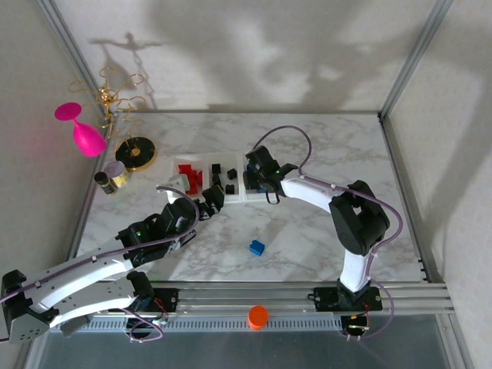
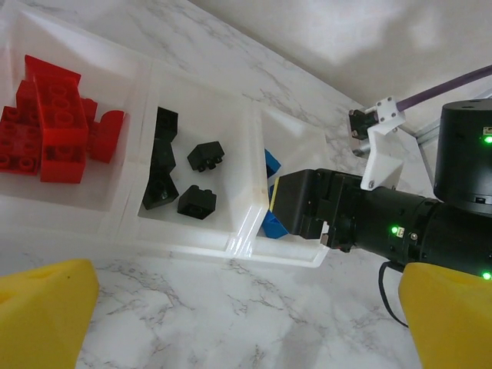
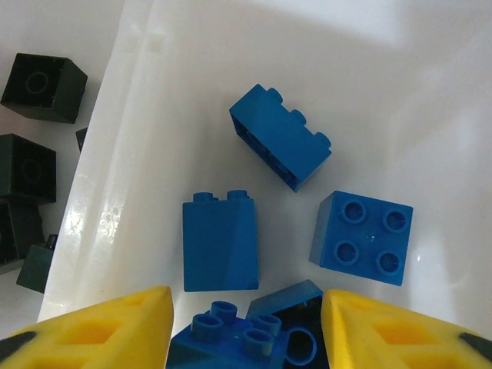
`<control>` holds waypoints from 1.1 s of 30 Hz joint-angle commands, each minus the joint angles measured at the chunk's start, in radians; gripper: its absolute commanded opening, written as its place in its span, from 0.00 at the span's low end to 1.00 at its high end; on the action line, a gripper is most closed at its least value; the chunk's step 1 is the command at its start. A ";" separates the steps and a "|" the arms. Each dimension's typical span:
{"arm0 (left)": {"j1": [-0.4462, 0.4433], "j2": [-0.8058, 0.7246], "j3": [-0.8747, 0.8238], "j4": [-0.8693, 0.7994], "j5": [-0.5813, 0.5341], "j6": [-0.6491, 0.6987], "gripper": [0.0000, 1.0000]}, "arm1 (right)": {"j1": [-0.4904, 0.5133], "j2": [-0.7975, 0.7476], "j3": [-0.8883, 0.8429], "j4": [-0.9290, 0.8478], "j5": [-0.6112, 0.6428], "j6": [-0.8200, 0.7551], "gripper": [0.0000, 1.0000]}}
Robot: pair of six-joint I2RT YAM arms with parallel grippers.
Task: Sort the legos into containers by color
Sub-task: Place the lego in the container, then pick up the lego from the bottom-center of the table.
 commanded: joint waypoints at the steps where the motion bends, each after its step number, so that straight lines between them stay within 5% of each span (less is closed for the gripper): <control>1: 0.008 -0.012 -0.007 -0.036 -0.010 -0.004 1.00 | -0.002 -0.095 0.008 -0.014 0.003 -0.006 0.55; 16: 0.000 -0.014 -0.024 -0.020 0.070 -0.011 1.00 | 0.050 -0.329 -0.156 -0.090 -0.062 -0.019 0.57; 33: -0.070 -0.058 -0.136 -0.029 0.086 -0.090 1.00 | 0.326 -0.504 -0.458 -0.147 -0.056 0.091 0.76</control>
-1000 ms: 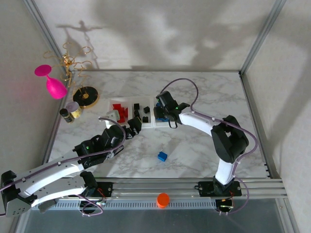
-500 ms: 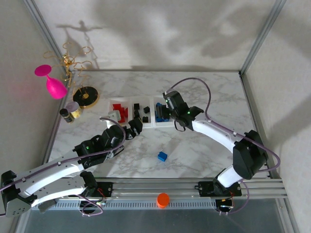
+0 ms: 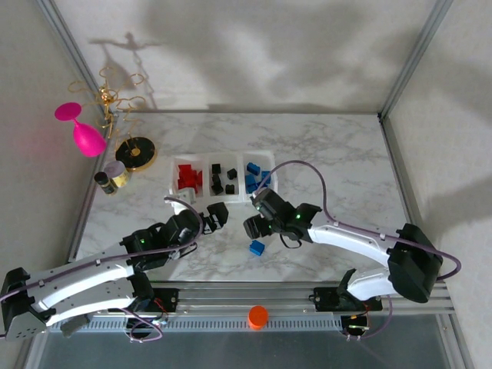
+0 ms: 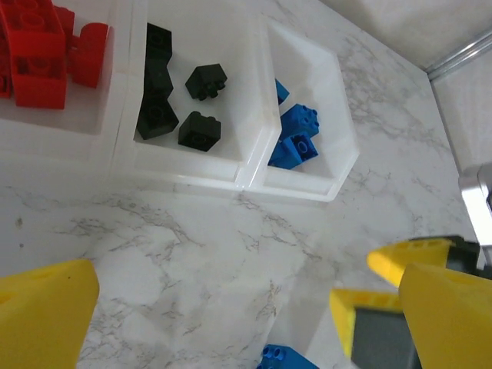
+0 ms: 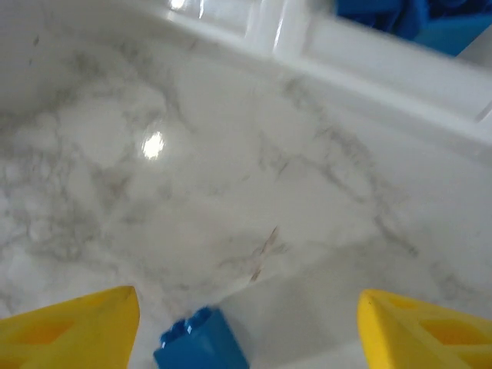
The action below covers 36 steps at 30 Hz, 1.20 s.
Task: Sort the legos into containers by color
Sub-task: Pick up the lego from the bottom-center of the table.
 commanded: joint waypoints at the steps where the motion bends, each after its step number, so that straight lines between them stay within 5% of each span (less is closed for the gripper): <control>1: -0.010 -0.032 -0.029 -0.034 -0.007 -0.040 1.00 | 0.054 -0.033 -0.067 0.016 -0.002 0.042 0.77; 10: -0.010 -0.073 -0.060 -0.068 -0.046 -0.074 1.00 | 0.138 -0.021 -0.169 0.086 0.018 0.080 0.83; 18: -0.010 -0.050 -0.047 -0.086 -0.075 -0.079 1.00 | 0.147 0.112 -0.130 0.110 0.057 0.047 0.78; 36: -0.010 -0.069 -0.034 -0.078 -0.100 -0.070 1.00 | 0.147 0.157 -0.081 0.127 0.116 0.050 0.38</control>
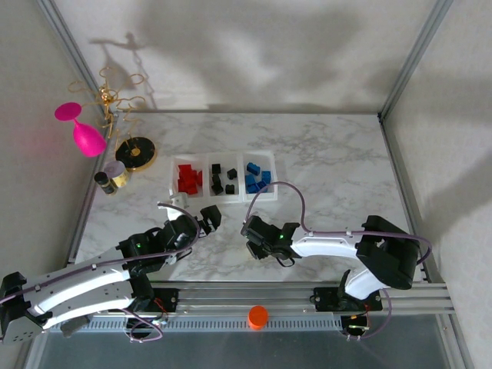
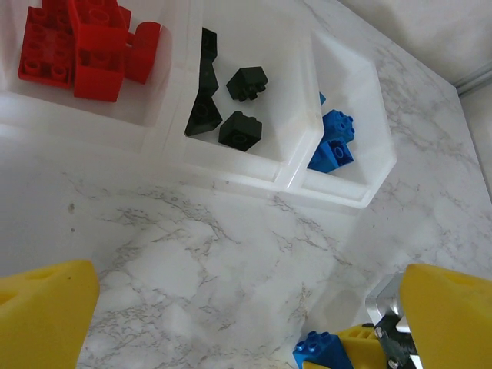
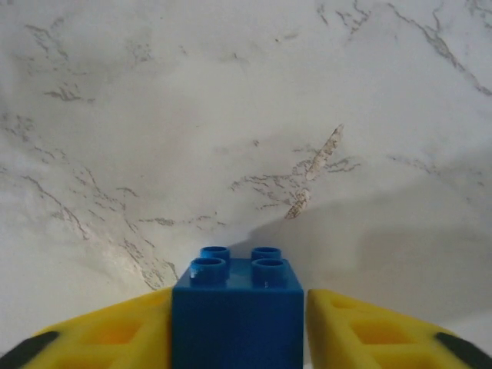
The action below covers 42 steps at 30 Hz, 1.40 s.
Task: Sort the legos into containers by color
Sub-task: Pick up the lego from the bottom-center of the table, then place the lego in the container.
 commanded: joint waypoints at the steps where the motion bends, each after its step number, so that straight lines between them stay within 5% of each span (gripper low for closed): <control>1: -0.006 -0.017 0.013 -0.020 -0.038 -0.020 1.00 | 0.010 -0.012 0.030 0.001 0.034 0.021 0.36; 7: -0.006 -0.014 0.041 -0.025 -0.052 0.009 1.00 | -0.007 -0.054 0.091 -0.050 0.091 0.035 0.33; 14: 0.013 0.031 0.121 -0.034 -0.104 0.077 1.00 | -0.139 -0.053 0.216 -0.063 0.126 0.009 0.34; 32: 0.160 0.103 0.192 0.060 -0.055 0.189 1.00 | -0.433 0.356 0.637 0.053 0.097 -0.090 0.33; 42: 0.182 0.074 0.175 0.040 -0.054 0.178 1.00 | -0.446 0.398 0.688 0.057 0.056 -0.109 0.48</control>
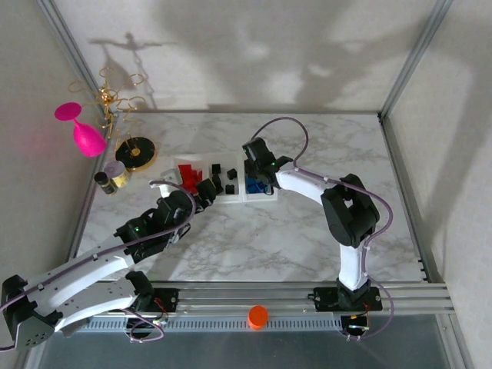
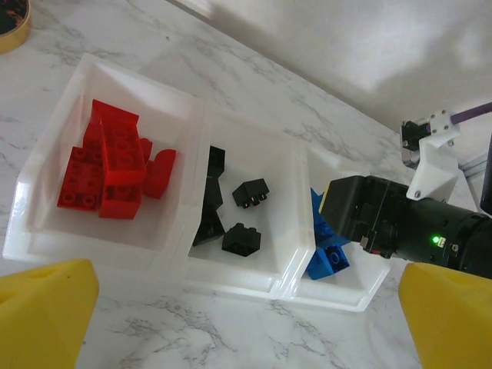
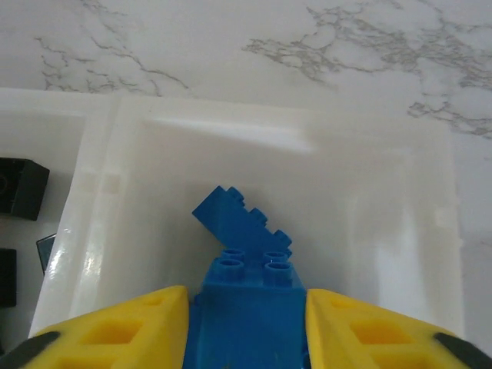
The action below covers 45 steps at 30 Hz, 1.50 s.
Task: Sort the legos into containers by color
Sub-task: Place the lego in the container, then reset both arms
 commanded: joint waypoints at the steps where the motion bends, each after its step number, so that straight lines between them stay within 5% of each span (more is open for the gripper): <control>1: 0.012 -0.028 0.004 -0.013 -0.006 0.016 1.00 | 0.004 -0.041 0.027 0.015 -0.011 -0.017 0.50; 10: 0.051 -0.080 -0.018 0.003 -0.139 0.128 1.00 | -0.060 -0.326 -0.118 0.049 0.055 -0.024 0.76; 14: 0.143 -0.087 -0.051 0.037 -0.266 0.215 1.00 | -0.152 -0.498 -0.250 0.084 0.107 0.001 0.98; 18: 0.288 -0.066 -0.136 0.183 -0.331 0.311 1.00 | -0.272 -0.641 -0.432 0.162 0.215 0.009 0.99; 23: 0.579 0.034 -0.265 0.468 -0.229 0.424 1.00 | -0.470 -0.722 -0.714 0.441 0.314 -0.037 0.99; 27: 0.706 0.118 -0.419 0.861 -0.166 0.482 1.00 | -0.611 -0.688 -0.876 0.657 0.263 -0.046 0.99; 32: 0.721 0.362 -0.496 1.253 -0.070 0.608 1.00 | -0.650 -0.604 -1.038 1.063 0.128 -0.149 0.99; 35: 0.722 0.473 -0.535 1.467 -0.019 0.651 1.00 | -0.650 -0.498 -1.025 1.146 0.035 -0.197 0.99; 40: 0.721 0.644 -0.530 1.629 0.274 0.758 1.00 | -0.649 -0.437 -1.088 1.378 -0.077 -0.300 0.99; 43: 0.720 0.654 -0.543 1.653 0.289 0.762 1.00 | -0.644 -0.385 -1.234 1.665 -0.177 -0.350 0.99; 45: 0.720 0.657 -0.527 1.620 0.256 0.751 1.00 | -0.643 -0.392 -1.178 1.531 -0.162 -0.335 0.99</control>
